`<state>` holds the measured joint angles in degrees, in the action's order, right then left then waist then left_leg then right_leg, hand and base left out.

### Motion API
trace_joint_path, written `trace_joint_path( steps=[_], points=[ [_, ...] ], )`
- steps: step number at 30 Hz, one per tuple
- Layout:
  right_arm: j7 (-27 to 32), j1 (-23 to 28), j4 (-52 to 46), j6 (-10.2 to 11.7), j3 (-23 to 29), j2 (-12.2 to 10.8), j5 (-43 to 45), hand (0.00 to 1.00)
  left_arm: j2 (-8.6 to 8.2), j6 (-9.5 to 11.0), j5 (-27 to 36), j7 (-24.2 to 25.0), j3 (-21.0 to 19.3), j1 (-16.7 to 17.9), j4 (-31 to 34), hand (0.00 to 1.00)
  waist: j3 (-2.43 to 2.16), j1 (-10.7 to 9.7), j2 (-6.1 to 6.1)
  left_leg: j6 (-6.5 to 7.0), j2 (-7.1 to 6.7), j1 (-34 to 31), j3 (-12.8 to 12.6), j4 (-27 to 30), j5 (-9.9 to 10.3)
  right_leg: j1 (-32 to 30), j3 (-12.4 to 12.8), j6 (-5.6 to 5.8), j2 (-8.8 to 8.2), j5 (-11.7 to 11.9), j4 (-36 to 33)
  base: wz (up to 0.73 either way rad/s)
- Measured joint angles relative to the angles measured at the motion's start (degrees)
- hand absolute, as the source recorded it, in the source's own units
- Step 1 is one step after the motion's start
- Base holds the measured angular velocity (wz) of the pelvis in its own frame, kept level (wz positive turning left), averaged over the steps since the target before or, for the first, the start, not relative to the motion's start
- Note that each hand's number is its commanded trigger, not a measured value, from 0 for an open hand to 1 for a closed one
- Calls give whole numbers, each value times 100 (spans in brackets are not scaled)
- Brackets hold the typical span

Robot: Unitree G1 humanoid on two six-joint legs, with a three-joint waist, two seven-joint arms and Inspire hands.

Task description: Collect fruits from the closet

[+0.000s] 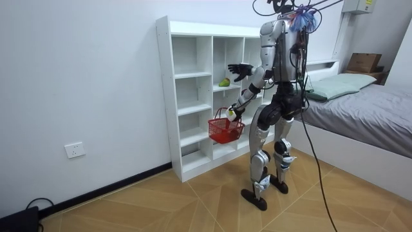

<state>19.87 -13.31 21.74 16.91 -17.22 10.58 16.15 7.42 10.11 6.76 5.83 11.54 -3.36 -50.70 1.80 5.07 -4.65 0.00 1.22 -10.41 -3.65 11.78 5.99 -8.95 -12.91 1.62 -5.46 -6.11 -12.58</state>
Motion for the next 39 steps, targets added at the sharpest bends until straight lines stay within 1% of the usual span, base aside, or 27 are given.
trace_joint_path(
  steps=[4,8,11,14,17,22,33,35,39],
  points=[
    [1,-14,0,-1,42,-42,30,0,-2,0,-6,27,1,0,0,100,1,-3,2,-1,0,-1,0,0,-3,0,3,0,2,0,0,0],
    [71,-14,-16,-2,65,-134,22,0,-7,-1,-8,120,0,-1,0,100,3,-5,8,0,1,-24,-1,-4,-3,-22,21,0,9,0,2,0],
    [120,-13,-18,-1,66,-161,-6,0,-44,-10,-5,127,1,2,0,100,3,-4,27,-1,2,-24,-1,4,-3,-22,28,0,14,0,7,0],
    [178,-11,-65,9,60,-178,6,0,-135,-10,3,92,-6,-1,2,100,-13,-4,72,-1,1,-82,0,8,-4,-77,34,-2,14,2,3,0],
    [249,-9,-68,65,52,-187,-9,0,-228,-12,19,73,1,-1,-2,100,-20,-5,130,-4,1,-98,0,9,-11,-103,34,-5,16,4,-3,0],
    [238,-5,-68,69,48,-206,-17,0,-289,-13,27,85,4,-3,-1,100,-39,-8,166,-7,3,-92,1,-1,-14,-107,35,-6,18,5,-3,0],
    [203,23,-114,54,47,-205,23,0,-284,-19,25,95,59,-3,-130,100,-49,-25,154,-7,5,-93,1,-1,-14,-109,28,-6,18,4,-7,0],
    [202,50,-132,54,49,-203,40,0,-277,-19,17,97,56,-3,-129,100,-55,-26,147,-7,5,-94,0,-1,-14,-109,27,-6,18,4,-7,0],
    [202,154,-346,55,52,-198,46,0,-241,-19,17,103,48,-4,-129,100,-92,-32,128,-8,8,-92,0,-2,-13,-107,19,-7,17,5,-6,0]
  ],
)
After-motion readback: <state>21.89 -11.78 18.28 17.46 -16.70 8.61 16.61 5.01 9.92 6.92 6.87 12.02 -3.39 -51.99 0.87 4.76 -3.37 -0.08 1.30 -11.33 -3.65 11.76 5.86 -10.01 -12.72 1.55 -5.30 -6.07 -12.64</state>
